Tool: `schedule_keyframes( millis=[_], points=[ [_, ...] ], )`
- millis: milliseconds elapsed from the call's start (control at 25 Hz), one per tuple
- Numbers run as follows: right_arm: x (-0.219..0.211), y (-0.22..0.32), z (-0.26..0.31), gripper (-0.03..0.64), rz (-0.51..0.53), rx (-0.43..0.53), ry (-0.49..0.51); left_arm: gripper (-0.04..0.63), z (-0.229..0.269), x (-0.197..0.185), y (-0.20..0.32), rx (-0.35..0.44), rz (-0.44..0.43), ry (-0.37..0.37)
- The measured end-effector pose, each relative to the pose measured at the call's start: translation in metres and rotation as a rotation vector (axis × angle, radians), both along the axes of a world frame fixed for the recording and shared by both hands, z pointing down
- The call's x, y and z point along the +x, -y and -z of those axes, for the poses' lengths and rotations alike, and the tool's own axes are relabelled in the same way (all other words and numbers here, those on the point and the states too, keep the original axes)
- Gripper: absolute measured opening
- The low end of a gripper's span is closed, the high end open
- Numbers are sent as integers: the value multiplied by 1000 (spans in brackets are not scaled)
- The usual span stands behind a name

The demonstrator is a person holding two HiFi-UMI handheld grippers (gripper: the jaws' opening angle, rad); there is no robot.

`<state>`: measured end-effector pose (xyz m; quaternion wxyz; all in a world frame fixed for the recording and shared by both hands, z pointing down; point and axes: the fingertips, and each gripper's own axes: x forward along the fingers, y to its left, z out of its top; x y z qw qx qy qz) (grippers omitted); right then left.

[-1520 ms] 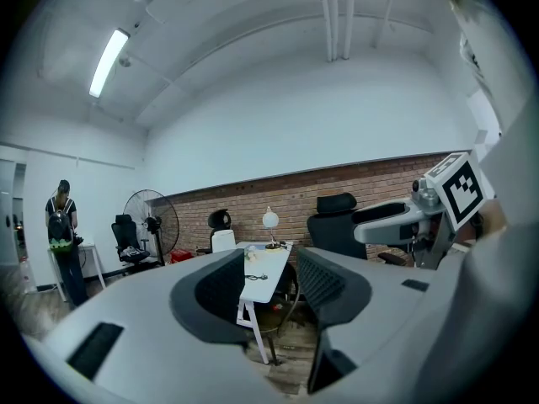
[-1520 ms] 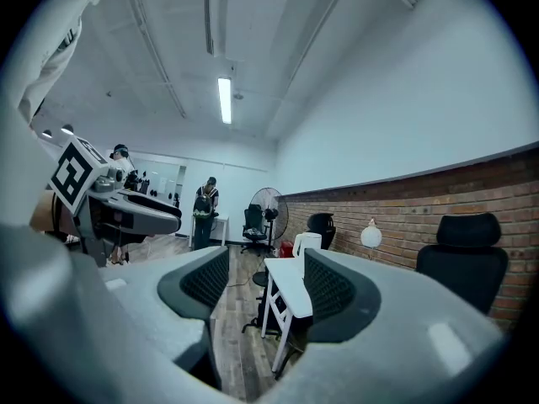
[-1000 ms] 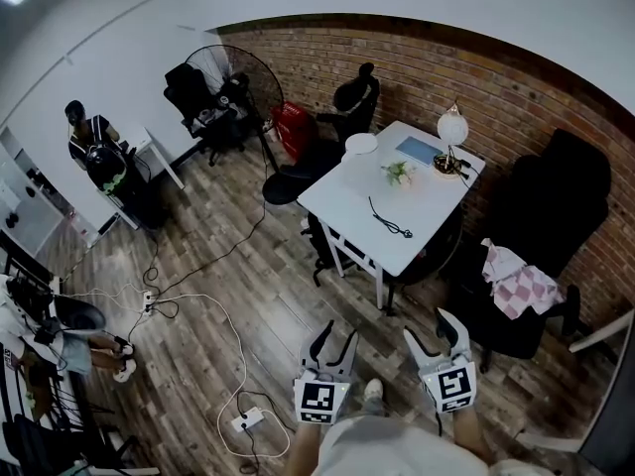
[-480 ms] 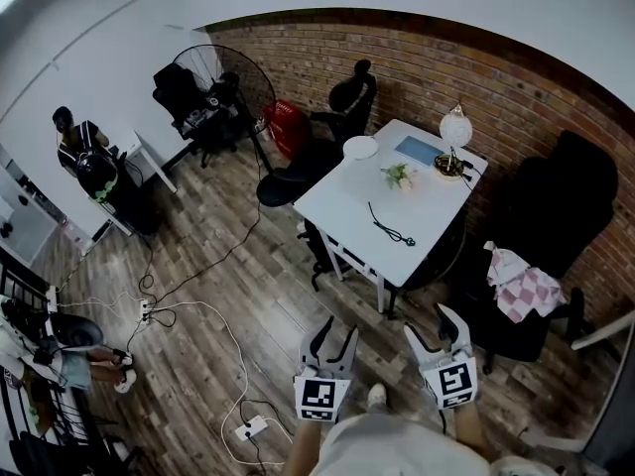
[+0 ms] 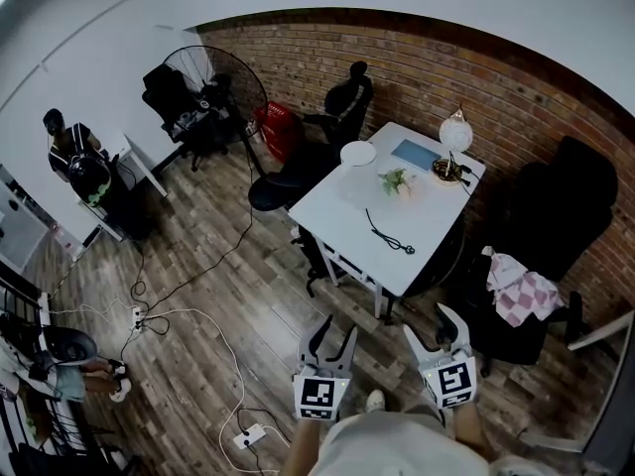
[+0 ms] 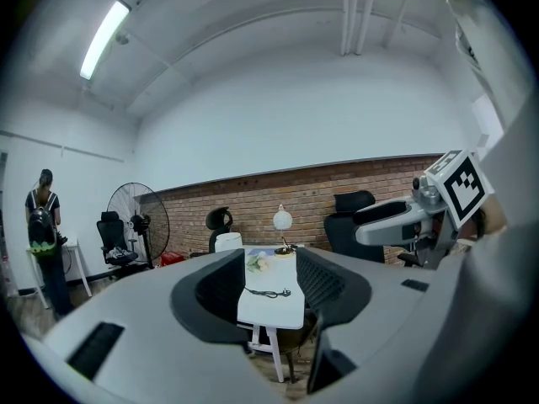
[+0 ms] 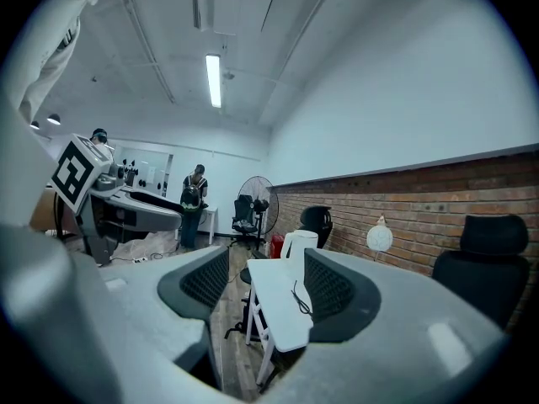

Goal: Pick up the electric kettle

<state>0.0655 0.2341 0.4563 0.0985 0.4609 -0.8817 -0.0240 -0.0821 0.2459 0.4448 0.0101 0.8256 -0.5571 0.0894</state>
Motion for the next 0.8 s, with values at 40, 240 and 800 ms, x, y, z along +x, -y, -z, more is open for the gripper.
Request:
schedule_keyframes(
  millis=[40, 240, 800],
  points=[
    [-1, 3, -2, 279, -3, -6, 0, 189, 0, -1, 3, 1, -1, -1],
    [-8, 16, 0, 279, -4, 3, -3, 189, 0, -8, 16, 3, -4, -5],
    [0, 38, -3, 279, -30, 11, -13, 189, 1, -1, 41, 26, -17, -8]
  ],
)
